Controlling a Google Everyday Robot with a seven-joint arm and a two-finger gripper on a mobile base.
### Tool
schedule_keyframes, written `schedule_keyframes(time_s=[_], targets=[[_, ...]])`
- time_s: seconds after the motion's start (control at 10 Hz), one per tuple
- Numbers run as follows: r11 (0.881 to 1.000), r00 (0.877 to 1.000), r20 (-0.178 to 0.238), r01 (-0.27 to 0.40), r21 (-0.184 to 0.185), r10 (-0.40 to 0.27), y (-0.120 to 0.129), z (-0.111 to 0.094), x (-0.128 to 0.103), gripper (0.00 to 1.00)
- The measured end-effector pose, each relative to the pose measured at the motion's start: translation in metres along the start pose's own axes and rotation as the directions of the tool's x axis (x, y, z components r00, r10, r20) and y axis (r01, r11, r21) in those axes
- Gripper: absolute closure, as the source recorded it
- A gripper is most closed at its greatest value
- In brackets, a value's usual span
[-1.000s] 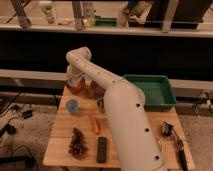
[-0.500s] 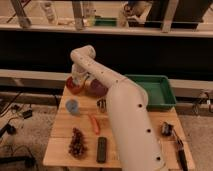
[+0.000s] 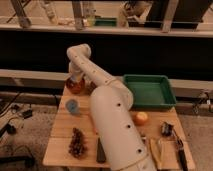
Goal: Wipe red bowl with sponge
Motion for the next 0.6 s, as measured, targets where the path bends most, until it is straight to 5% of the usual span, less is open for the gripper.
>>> schedule_keyframes(time_s=[0.6], targets=[[0.999, 0.999, 0.036, 0.04, 0.026, -0.041, -0.013, 0.004, -0.023, 0.91]])
